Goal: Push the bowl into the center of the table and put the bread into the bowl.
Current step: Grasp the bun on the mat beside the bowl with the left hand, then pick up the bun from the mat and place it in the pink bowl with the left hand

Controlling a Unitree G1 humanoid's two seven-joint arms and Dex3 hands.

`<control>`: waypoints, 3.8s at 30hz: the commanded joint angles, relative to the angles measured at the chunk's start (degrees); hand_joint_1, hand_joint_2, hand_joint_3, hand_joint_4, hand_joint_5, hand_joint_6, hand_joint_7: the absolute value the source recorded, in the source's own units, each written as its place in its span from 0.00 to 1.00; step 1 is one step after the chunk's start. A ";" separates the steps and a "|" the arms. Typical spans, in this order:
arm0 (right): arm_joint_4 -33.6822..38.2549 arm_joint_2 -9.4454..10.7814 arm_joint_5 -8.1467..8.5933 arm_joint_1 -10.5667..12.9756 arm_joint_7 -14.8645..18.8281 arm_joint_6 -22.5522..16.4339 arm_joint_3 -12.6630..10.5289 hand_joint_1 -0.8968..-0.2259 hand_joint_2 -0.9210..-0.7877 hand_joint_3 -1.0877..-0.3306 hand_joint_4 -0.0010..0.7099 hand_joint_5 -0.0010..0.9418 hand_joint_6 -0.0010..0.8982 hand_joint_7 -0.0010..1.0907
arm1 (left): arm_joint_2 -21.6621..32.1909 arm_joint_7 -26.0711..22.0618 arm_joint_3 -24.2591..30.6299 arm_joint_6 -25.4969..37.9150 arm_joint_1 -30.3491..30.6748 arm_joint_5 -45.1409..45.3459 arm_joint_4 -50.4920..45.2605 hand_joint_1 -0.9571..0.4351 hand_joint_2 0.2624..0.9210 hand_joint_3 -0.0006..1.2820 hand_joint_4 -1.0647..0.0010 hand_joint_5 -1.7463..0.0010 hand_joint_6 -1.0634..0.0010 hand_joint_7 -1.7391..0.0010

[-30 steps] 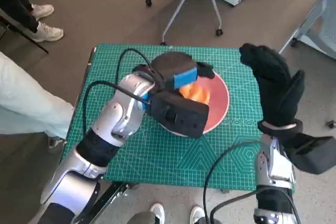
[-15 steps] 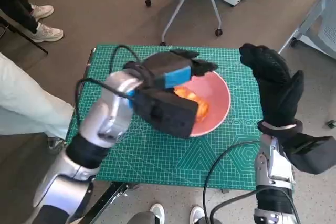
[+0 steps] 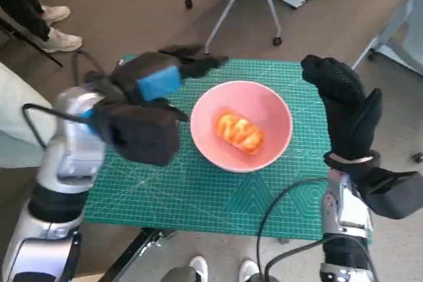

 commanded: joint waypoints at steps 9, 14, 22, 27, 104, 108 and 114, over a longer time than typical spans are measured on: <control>0.26 -0.31 0.41 0.90 0.54 1.08 0.10 0.35 0.00 0.43 0.33 0.00 0.16 0.47 | 5.39 3.54 3.18 -3.91 4.37 -1.42 5.16 0.59 0.80 0.00 0.91 1.00 0.78 1.00; 0.49 -0.46 0.38 0.80 0.84 1.07 0.19 0.36 0.00 0.42 0.33 0.00 0.16 0.47 | 6.20 3.07 2.89 -4.05 5.56 -1.69 5.10 0.60 0.79 0.00 0.91 1.00 0.78 1.00; 0.26 -0.77 0.68 0.87 1.46 1.54 0.20 0.37 0.00 0.42 0.33 0.00 0.16 0.47 | 6.28 2.61 2.11 -5.18 6.48 -1.91 6.71 0.62 0.76 0.00 0.91 1.00 0.78 1.00; 0.09 -0.98 0.93 0.94 1.85 1.83 -0.02 0.36 0.00 0.42 0.33 0.00 0.16 0.47 | 5.82 2.91 0.94 -4.52 6.39 -0.71 8.02 0.65 0.75 0.00 0.91 1.00 0.78 1.00; -1.78 -1.58 0.49 2.33 0.82 3.56 -0.12 0.33 0.00 0.43 0.33 0.00 0.16 0.49 | -1.25 19.43 -16.39 -7.55 -7.17 13.81 45.66 0.69 0.98 0.06 0.37 0.28 0.36 0.40; -1.57 -1.64 0.76 2.18 1.06 3.63 -0.20 0.33 0.00 0.43 0.33 0.00 0.16 0.49 | 0.63 17.87 -12.39 -5.31 -4.51 11.52 35.28 0.69 0.98 0.05 0.35 0.27 0.34 0.43; -1.29 -1.50 1.15 1.91 1.47 3.68 -0.13 0.34 0.00 0.43 0.33 0.00 0.16 0.49 | 2.09 17.72 -6.23 -3.62 -0.42 7.96 21.09 0.69 0.97 0.05 0.31 0.32 0.35 0.41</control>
